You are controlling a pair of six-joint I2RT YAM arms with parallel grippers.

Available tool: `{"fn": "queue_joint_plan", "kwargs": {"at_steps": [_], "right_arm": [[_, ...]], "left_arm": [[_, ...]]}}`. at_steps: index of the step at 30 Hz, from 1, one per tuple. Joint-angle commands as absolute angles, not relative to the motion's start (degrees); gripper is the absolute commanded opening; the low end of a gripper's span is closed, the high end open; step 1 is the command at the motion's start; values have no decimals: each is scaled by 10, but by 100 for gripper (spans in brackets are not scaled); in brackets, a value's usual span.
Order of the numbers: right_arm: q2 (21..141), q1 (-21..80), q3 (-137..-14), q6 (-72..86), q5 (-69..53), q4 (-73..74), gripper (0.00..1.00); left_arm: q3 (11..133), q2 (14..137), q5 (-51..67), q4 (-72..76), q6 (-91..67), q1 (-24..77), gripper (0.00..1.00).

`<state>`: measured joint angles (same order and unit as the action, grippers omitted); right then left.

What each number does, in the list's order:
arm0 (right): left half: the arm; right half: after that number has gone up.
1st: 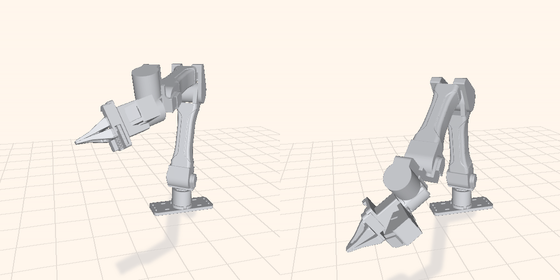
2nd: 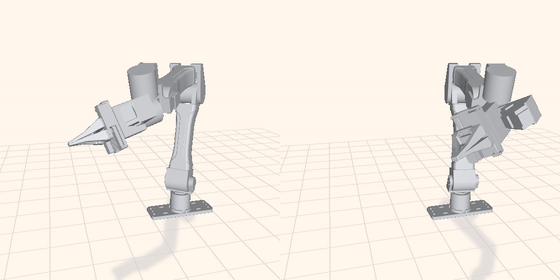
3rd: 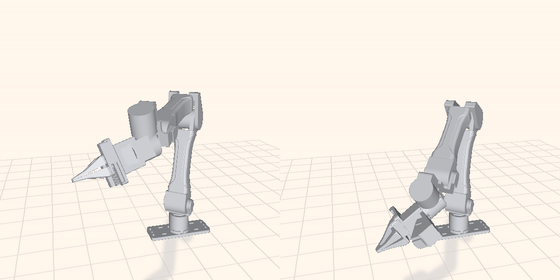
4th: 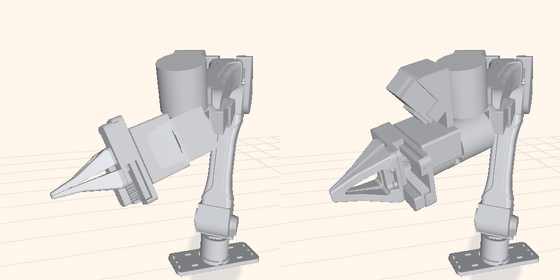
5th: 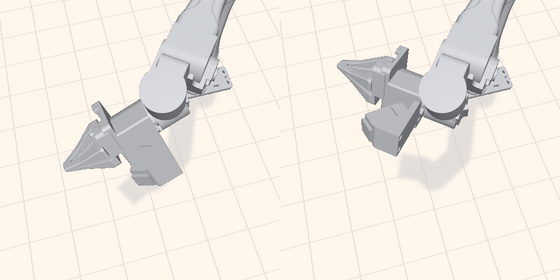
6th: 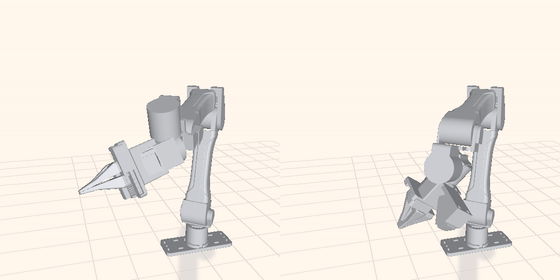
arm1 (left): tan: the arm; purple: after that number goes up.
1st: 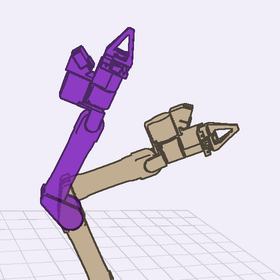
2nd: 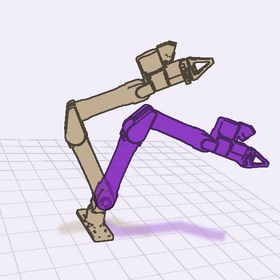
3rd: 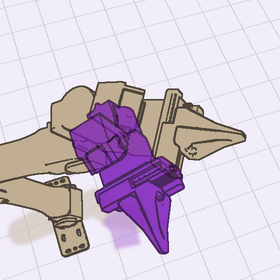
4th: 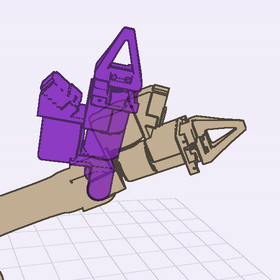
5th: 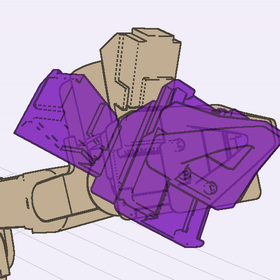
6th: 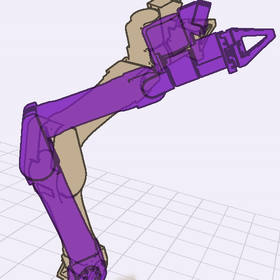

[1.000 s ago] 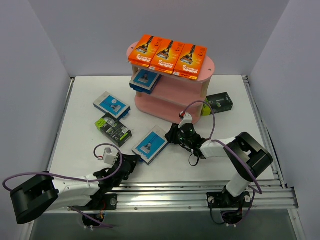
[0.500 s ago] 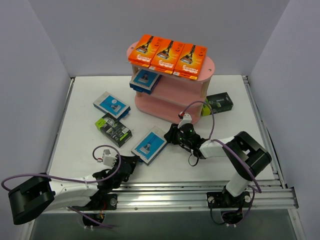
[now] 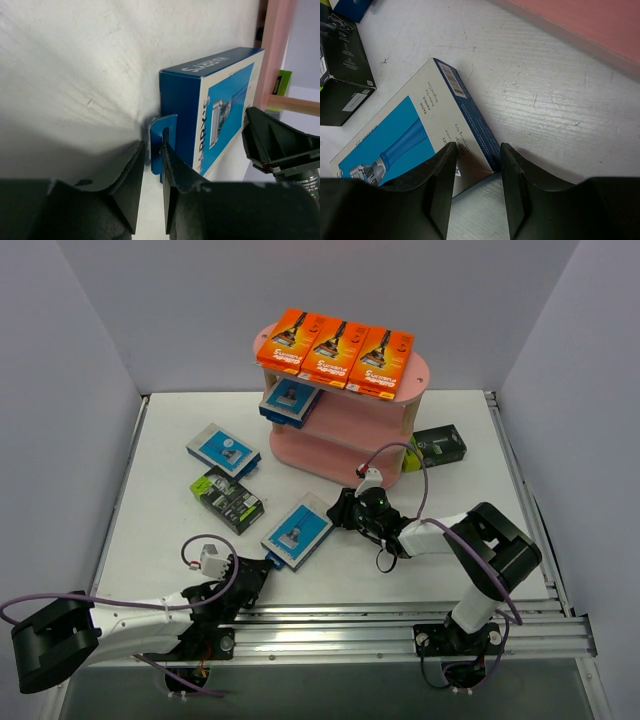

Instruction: Place and organize the shaving razors onto the shelf

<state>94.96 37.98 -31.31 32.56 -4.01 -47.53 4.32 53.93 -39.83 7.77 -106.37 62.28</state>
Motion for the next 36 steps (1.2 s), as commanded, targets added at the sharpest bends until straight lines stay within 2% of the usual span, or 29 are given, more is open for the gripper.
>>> {"fn": "queue_joint_plan", "kwargs": {"at_steps": [1,16,27,36], "right_arm": [[974,384,-305,315,-33,-425,35],[985,384,-308,313,-36,-427,35],[990,383,-315,310,-35,-422,35],[999,383,-321,312,-40,-423,35]], "left_arm": [[25,537,-396,-46,-1051,628,31],[24,547,-421,-37,-1059,632,32],[25,498,-489,-70,-1070,676,36],[25,512,-521,-59,-1096,706,39]]}}
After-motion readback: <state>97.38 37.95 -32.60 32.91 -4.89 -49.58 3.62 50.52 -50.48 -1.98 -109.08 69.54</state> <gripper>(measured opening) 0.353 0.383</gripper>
